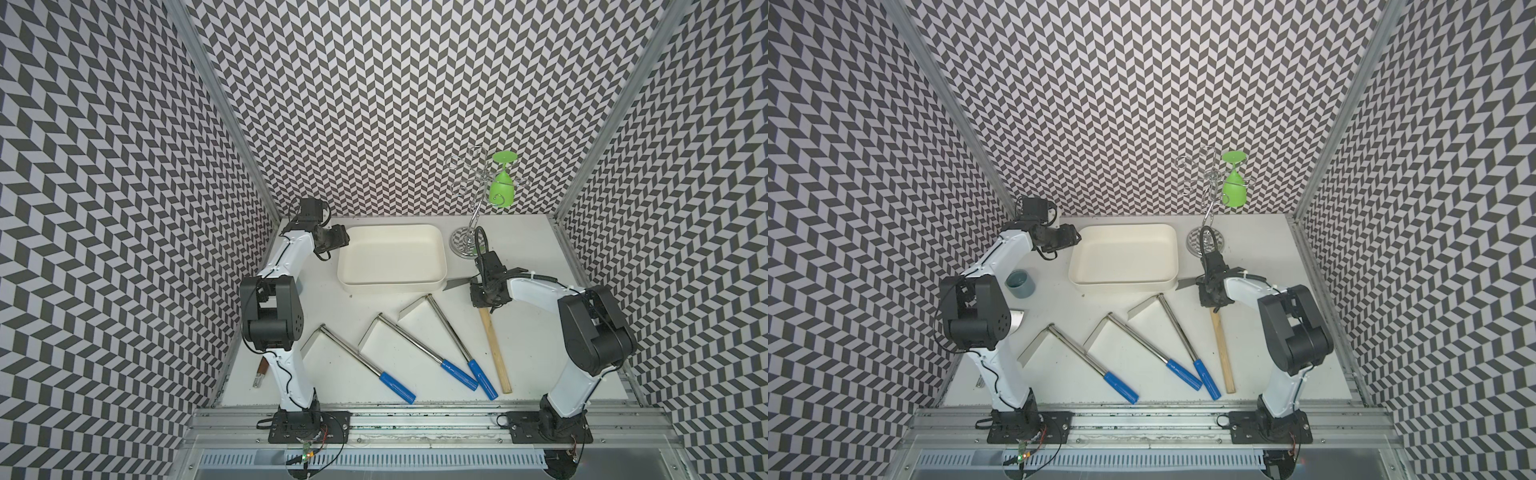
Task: Put the small hoe into the storage box
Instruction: Pick up the hoe from the center of the board.
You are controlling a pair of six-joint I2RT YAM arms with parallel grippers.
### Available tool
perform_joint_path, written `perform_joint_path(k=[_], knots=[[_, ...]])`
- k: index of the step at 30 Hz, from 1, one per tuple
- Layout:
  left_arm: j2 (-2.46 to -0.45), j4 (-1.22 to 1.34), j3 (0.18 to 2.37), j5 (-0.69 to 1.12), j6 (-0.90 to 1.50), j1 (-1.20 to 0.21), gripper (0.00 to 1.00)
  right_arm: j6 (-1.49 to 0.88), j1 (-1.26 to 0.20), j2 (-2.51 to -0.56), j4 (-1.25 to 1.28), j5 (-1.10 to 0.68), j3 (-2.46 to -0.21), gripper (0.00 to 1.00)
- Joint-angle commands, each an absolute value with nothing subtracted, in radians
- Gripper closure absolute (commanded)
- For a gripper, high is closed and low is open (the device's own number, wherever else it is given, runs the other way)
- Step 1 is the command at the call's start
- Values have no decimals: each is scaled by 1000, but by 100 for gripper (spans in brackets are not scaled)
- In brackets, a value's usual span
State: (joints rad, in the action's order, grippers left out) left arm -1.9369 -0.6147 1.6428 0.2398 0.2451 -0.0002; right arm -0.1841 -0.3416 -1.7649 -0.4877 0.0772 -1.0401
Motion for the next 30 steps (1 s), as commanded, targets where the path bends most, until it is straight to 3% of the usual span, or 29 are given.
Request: perform_joint_path(k=[1,13,19,25,30], knots=[[-1893,-592,1640,262,253,2,33,-151,-350,-1703,-465,134,-1020,84],[-1875,-568,1616,300,273,18,33,-133,-380,-1489,-595,198,-1053,92],[-1865,-529,1621,367,307,35,33,-8,-512,-1387,-603,296,-1184,100],[-1840,-437,1621,457,390,72,33,202,-572,-1495,-481,347,-1414,100],[-1809,-410,1595,471,449,105,33,202,-579,-1689,-461,297,-1700,100]])
